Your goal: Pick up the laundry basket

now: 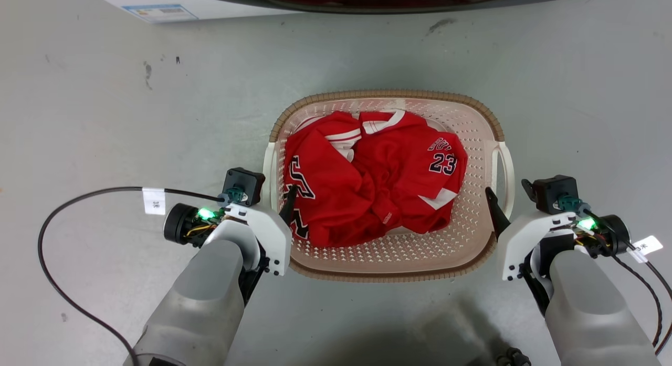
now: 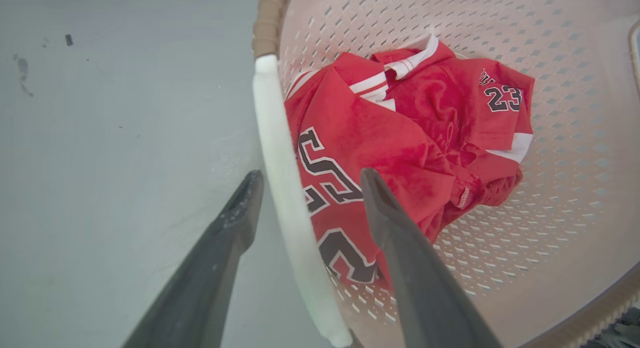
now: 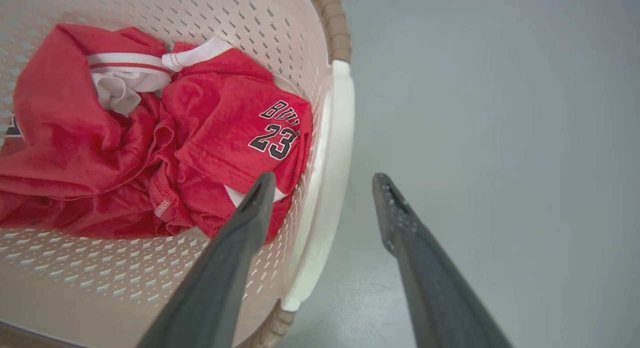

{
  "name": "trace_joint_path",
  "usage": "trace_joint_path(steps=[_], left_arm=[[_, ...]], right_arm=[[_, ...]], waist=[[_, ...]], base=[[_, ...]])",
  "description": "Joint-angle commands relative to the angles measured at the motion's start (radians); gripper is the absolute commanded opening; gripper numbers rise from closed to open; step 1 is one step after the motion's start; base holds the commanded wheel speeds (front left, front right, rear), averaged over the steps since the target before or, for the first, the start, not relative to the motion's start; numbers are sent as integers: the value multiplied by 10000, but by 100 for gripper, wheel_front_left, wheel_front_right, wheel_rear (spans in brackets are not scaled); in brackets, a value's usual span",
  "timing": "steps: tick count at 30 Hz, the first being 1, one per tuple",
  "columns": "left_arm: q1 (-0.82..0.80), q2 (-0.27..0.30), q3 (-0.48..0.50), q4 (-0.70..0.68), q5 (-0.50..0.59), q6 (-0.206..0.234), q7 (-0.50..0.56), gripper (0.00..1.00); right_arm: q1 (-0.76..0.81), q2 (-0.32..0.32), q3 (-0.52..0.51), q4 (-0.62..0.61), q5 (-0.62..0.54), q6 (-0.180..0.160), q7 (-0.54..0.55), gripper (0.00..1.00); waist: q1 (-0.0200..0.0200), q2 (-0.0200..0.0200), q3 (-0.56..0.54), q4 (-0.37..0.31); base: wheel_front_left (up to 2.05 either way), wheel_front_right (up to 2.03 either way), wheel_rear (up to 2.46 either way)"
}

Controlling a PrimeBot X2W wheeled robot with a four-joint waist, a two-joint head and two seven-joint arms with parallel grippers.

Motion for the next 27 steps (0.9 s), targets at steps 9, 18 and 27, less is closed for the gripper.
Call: trace_joint_path(steps=[9, 18, 27], left_arm=[[-347, 26, -488, 285, -394, -11, -24, 100], [-545, 12, -954, 573, -818, -11, -11, 32], [-516, -119, -1824, 642, -1626, -42, 273, 0]], right_arm=[[-474, -13, 305, 748, 412, -7, -19, 100], [-885, -14, 538, 1353, 613, -7, -18, 67], [-1065, 4, 1392, 1730, 1173, -3, -21, 0]], waist=[[-1, 0, 321, 36], [-1, 0, 628, 70], [-1, 0, 506, 126]], base=[[0, 0, 0], [0, 0, 0], [0, 0, 0]])
